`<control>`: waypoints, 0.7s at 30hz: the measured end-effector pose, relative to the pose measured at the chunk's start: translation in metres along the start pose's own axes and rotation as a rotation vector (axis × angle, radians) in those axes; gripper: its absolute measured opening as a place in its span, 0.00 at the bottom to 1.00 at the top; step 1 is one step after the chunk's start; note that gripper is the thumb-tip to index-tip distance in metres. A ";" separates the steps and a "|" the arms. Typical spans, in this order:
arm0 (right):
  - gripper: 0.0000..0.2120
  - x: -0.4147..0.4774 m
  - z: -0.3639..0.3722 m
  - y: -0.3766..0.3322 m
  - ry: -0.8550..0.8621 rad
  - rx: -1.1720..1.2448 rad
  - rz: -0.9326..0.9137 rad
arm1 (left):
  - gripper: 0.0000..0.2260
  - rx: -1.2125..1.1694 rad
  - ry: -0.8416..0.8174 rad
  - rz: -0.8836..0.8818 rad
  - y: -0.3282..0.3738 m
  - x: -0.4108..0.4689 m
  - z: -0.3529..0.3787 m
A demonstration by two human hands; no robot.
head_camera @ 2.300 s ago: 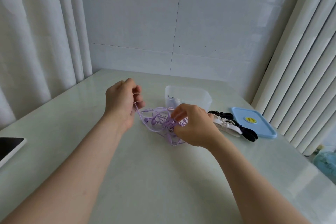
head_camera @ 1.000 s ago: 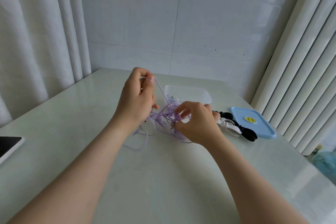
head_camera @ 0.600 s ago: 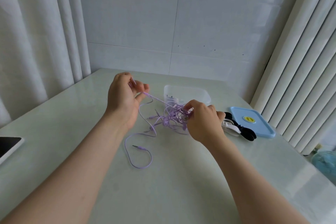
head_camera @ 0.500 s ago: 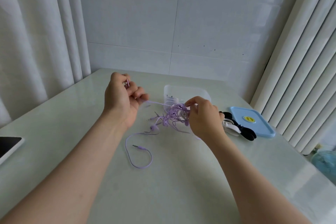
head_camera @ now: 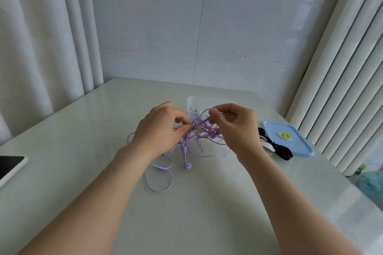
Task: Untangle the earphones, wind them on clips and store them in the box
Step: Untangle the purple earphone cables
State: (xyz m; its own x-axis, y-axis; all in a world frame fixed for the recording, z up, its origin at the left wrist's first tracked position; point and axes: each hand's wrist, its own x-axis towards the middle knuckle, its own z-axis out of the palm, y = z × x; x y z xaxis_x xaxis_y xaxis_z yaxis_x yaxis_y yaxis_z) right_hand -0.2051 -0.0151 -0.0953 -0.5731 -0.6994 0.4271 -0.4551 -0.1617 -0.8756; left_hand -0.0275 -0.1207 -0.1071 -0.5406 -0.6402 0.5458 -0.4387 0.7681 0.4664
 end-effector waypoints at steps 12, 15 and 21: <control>0.03 -0.003 -0.001 -0.002 -0.166 -0.099 0.109 | 0.04 -0.201 -0.003 -0.150 0.000 0.001 -0.002; 0.07 -0.003 0.001 0.001 -0.166 -0.211 0.121 | 0.05 -0.231 -0.075 -0.214 0.001 0.003 -0.001; 0.14 -0.001 0.002 -0.003 -0.155 -0.084 0.176 | 0.08 -0.303 -0.116 -0.230 -0.004 0.003 -0.001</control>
State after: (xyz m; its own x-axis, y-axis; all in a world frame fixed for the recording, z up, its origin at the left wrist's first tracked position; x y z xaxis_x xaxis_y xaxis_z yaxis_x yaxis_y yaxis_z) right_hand -0.2019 -0.0154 -0.0931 -0.5400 -0.8112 0.2242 -0.4166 0.0262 -0.9087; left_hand -0.0266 -0.1255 -0.1068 -0.5380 -0.7760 0.3292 -0.3352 0.5553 0.7611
